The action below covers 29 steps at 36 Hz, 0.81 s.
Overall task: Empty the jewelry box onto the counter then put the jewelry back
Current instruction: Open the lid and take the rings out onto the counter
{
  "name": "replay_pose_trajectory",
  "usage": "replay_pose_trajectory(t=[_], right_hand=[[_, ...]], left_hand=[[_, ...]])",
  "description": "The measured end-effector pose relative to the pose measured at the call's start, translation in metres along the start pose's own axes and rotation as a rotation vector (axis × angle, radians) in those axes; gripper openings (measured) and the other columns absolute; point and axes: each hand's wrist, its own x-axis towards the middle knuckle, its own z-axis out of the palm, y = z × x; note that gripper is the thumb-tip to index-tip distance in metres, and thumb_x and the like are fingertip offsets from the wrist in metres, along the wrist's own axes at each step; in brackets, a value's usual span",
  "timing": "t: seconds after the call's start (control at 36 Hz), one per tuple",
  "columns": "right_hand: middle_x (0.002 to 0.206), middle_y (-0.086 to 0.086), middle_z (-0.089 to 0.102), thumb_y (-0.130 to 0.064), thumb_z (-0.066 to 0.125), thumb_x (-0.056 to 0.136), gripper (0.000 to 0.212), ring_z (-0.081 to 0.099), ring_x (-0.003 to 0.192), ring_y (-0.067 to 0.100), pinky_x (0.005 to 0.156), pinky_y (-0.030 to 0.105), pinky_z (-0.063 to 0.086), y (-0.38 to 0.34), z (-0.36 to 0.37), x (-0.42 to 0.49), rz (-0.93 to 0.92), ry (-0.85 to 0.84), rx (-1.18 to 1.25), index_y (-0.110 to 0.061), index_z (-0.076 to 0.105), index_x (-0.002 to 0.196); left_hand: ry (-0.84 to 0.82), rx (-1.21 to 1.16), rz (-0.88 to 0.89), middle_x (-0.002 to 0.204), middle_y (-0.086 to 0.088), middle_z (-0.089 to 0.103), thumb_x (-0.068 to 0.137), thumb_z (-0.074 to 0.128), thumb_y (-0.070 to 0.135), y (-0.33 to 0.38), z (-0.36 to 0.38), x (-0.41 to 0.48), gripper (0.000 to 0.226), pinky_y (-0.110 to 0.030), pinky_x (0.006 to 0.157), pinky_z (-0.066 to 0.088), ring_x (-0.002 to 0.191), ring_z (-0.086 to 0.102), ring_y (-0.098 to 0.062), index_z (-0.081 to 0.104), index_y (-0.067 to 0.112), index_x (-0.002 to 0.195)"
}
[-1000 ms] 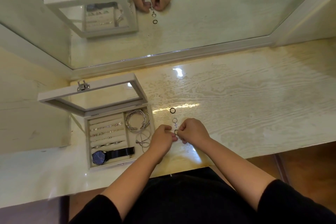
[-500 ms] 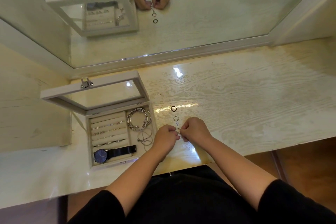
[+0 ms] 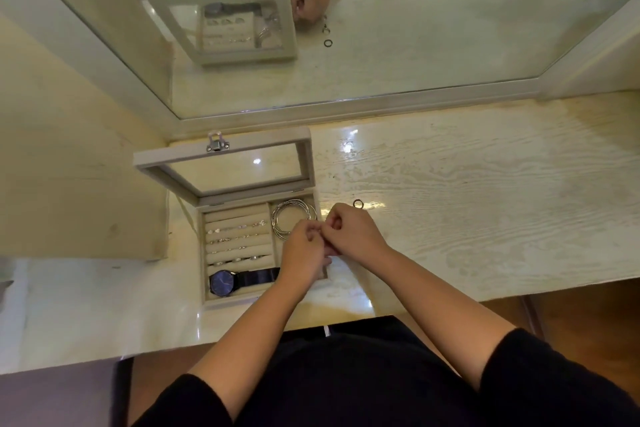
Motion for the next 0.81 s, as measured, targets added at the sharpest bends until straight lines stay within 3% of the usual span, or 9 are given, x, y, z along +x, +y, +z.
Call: replay_pose_trajectory(t=[0.08,0.17,0.31,0.42,0.58,0.64,0.75,0.81], right_hand=[[0.059,-0.013,0.046,-0.014,0.057,0.08,0.017,0.049,0.068,0.014,0.054,0.024,0.03,-0.019,0.013,0.005,-0.058,-0.016,-0.028,-0.023,0.048,0.068],[0.064,-0.009,0.05,-0.013,0.058,0.08,0.012,0.05,0.069,0.014,0.059,0.023,0.032,-0.033,0.027,0.007,-0.097,-0.062,-0.045,-0.021,0.051,0.074],[0.075,0.002,0.06,-0.012,0.058,0.08,0.003,0.052,0.072,0.014,0.064,0.023,0.036,-0.047,0.053,0.006,-0.141,-0.129,-0.057,-0.014,0.059,0.082],[0.067,-0.011,0.051,-0.013,0.058,0.081,0.011,0.051,0.074,0.01,0.064,0.021,0.035,-0.054,0.07,0.002,-0.155,-0.193,-0.122,-0.01,0.063,0.09],[0.091,0.004,0.067,-0.014,0.058,0.082,0.014,0.06,0.087,0.02,0.071,0.024,0.04,-0.063,0.09,-0.006,-0.242,-0.255,-0.276,-0.01,0.064,0.093],[0.093,0.005,0.066,-0.014,0.058,0.082,0.014,0.06,0.09,0.021,0.072,0.024,0.041,-0.065,0.094,-0.007,-0.264,-0.262,-0.308,-0.01,0.064,0.094],[0.102,0.007,0.062,-0.019,0.059,0.083,0.019,0.058,0.094,0.024,0.076,0.028,0.042,-0.07,0.099,-0.009,-0.33,-0.283,-0.429,-0.011,0.063,0.1],[0.105,0.008,0.06,-0.021,0.059,0.084,0.021,0.057,0.096,0.025,0.074,0.029,0.041,-0.071,0.103,-0.01,-0.361,-0.279,-0.486,-0.011,0.061,0.102]], left_hand=[[0.033,-0.009,0.027,0.087,-0.015,0.065,0.095,0.034,0.003,-0.001,-0.021,-0.002,0.023,-0.028,0.059,0.054,0.057,0.065,-0.011,0.052,0.008,0.108],[0.056,-0.02,0.024,0.091,-0.018,0.066,0.094,0.033,0.001,-0.007,-0.043,-0.004,0.023,-0.032,0.065,0.054,0.068,0.068,-0.023,0.052,0.009,0.104],[0.11,0.023,0.042,0.076,-0.003,0.065,0.091,0.032,-0.001,-0.024,-0.08,-0.006,0.025,-0.017,0.05,0.047,0.053,0.065,-0.004,0.051,0.013,0.099],[0.167,0.024,0.039,0.072,0.0,0.063,0.088,0.036,-0.004,-0.038,-0.111,-0.005,0.025,-0.014,0.048,0.043,0.055,0.061,-0.005,0.053,0.011,0.098],[0.242,0.08,0.088,0.071,-0.001,0.062,0.088,0.039,-0.003,-0.054,-0.144,-0.004,0.022,-0.009,0.044,0.043,0.055,0.056,-0.009,0.056,0.01,0.09],[0.239,0.123,0.111,0.073,-0.002,0.062,0.087,0.042,-0.003,-0.058,-0.152,-0.004,0.021,-0.007,0.048,0.043,0.057,0.057,-0.009,0.057,0.012,0.088],[0.198,0.233,0.121,0.082,-0.007,0.062,0.086,0.051,0.0,-0.066,-0.161,-0.003,0.016,-0.024,0.072,0.047,0.076,0.059,-0.021,0.063,0.009,0.093],[0.183,0.267,0.13,0.084,-0.005,0.062,0.087,0.051,0.0,-0.069,-0.164,-0.002,0.017,-0.025,0.076,0.046,0.08,0.059,-0.021,0.065,0.007,0.096]])
